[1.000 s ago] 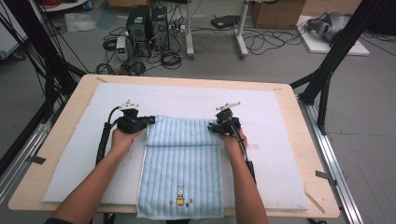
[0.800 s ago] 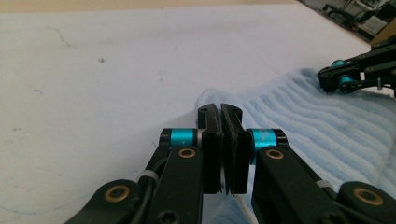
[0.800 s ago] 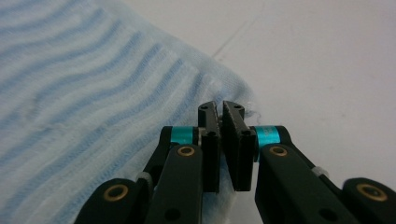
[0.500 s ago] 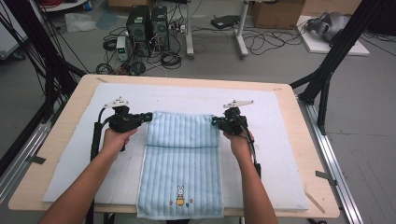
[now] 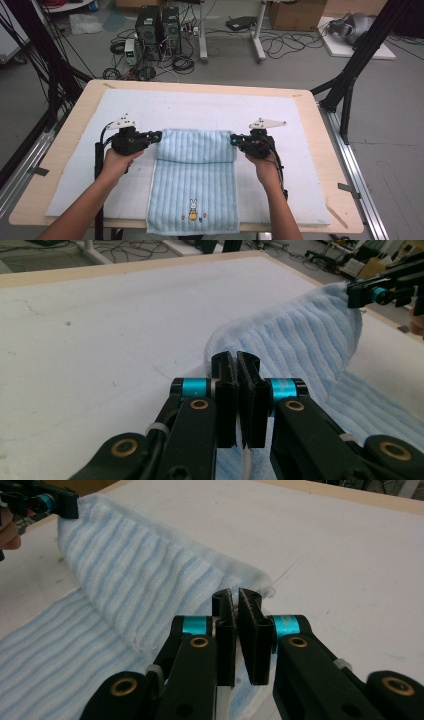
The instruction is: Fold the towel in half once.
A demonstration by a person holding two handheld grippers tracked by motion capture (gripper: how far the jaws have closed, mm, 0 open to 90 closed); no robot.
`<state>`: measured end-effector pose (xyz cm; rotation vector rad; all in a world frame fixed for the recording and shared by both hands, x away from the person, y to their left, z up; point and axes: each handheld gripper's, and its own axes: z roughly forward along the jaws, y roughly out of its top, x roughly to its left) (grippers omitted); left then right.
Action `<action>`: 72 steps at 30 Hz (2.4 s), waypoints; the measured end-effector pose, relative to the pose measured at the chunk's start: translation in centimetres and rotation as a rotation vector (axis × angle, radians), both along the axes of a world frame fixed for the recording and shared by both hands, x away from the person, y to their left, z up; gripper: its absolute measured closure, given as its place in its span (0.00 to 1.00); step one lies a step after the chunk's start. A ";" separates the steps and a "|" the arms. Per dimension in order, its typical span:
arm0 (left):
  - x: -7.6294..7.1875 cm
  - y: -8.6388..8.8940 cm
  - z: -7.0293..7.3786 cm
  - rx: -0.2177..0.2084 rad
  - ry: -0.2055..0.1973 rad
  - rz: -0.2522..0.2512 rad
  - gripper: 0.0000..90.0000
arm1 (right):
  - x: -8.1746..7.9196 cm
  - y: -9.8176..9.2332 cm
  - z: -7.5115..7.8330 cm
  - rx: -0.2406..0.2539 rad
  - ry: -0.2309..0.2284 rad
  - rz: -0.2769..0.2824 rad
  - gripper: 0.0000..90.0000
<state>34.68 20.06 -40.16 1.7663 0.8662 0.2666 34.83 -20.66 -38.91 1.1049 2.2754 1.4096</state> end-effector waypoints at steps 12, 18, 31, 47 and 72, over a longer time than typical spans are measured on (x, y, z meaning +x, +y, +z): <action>-3.3 0.6 -2.8 -0.039 0.067 -0.021 0.95 | -3.8 -0.8 -2.2 0.014 0.042 0.058 0.95; -4.6 0.7 -3.7 -0.015 0.089 -0.041 0.95 | -5.3 -0.6 -3.5 -0.043 0.093 0.094 0.95; -5.2 1.4 -4.3 0.039 0.114 -0.045 0.86 | -6.0 -1.2 -4.0 -0.047 0.115 0.071 0.83; -2.6 1.3 -3.4 -0.005 0.095 0.060 0.70 | 1.5 2.6 -4.7 -0.099 0.083 -0.113 0.64; -2.2 3.1 -3.0 -0.031 0.082 0.113 0.70 | -5.9 -0.6 -4.1 -0.043 0.023 0.179 0.98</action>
